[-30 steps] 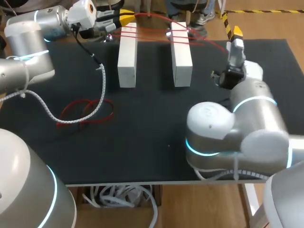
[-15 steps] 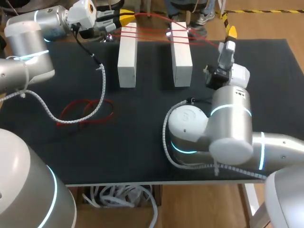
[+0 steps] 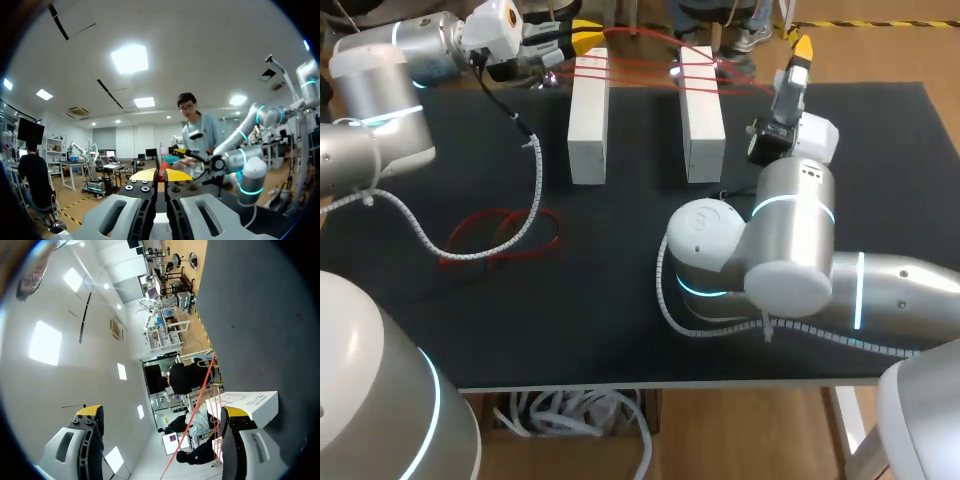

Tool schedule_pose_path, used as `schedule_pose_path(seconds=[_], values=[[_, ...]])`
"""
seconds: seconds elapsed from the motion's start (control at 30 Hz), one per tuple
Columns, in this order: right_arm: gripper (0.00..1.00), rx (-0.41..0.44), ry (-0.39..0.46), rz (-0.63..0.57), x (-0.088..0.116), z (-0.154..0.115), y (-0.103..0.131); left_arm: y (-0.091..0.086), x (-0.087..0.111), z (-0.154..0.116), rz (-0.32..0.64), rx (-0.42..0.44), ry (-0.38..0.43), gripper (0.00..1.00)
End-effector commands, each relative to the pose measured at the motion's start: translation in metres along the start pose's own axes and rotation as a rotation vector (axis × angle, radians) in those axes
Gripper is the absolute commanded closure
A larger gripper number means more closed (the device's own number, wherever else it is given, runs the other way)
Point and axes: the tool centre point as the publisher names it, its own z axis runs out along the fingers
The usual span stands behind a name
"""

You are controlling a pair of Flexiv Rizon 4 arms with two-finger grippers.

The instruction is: Grab the tape and strap the tape.

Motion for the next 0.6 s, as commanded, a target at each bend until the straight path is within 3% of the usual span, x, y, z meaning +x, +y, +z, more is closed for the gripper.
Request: schedule_pose_path(seconds=[0.03,0.6], values=[[0.0,0.012,0.006,-0.006,-0.001,0.009,0.006,0.001,0.0,0.0,0.003,0.002,-0.002,1.0],[0.0,0.025,0.02,-0.015,0.007,0.02,0.014,0.001,0.0,0.0,0.003,0.002,-0.002,1.0]])
